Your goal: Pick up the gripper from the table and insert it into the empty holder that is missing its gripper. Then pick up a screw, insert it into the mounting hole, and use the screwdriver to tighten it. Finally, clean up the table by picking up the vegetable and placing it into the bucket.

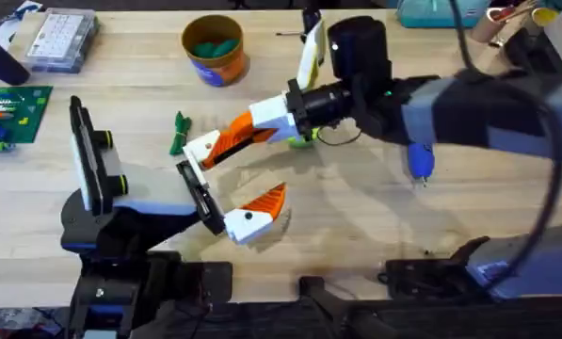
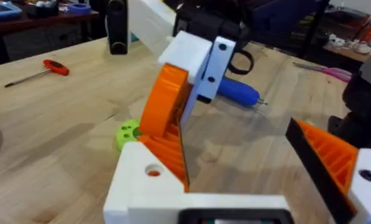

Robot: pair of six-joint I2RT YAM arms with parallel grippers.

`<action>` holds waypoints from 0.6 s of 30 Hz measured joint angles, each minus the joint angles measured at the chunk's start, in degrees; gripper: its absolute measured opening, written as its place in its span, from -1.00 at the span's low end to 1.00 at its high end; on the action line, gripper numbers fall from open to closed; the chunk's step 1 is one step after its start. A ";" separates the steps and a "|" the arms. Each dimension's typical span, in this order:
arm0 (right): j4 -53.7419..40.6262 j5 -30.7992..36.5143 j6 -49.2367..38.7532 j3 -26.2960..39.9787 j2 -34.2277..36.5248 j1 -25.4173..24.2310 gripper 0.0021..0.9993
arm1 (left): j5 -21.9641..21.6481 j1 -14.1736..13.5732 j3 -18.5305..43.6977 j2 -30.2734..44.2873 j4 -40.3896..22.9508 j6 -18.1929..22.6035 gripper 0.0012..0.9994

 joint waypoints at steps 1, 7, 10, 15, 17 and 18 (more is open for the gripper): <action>0.04 1.17 0.13 -0.89 -1.09 0.21 -0.94 | 0.20 -0.06 0.01 0.00 -0.02 0.09 0.98; 0.93 6.38 1.28 -3.34 -4.03 1.74 -0.94 | -0.14 -0.35 0.01 0.00 0.00 0.11 0.98; 1.40 8.91 1.55 -3.34 -4.13 2.82 -0.94 | -1.23 -0.29 0.01 0.02 0.12 -0.18 0.98; 1.82 12.47 1.72 -3.34 -4.54 4.13 -0.94 | -2.46 0.00 0.01 0.02 0.21 -0.56 0.98; 1.82 12.94 1.81 -3.34 -4.61 4.28 -0.94 | -2.62 0.00 0.01 0.02 0.23 -0.56 0.98; 1.82 13.08 1.82 -3.34 -4.65 4.31 -0.94 | -2.68 0.00 0.01 0.02 0.23 -0.56 0.98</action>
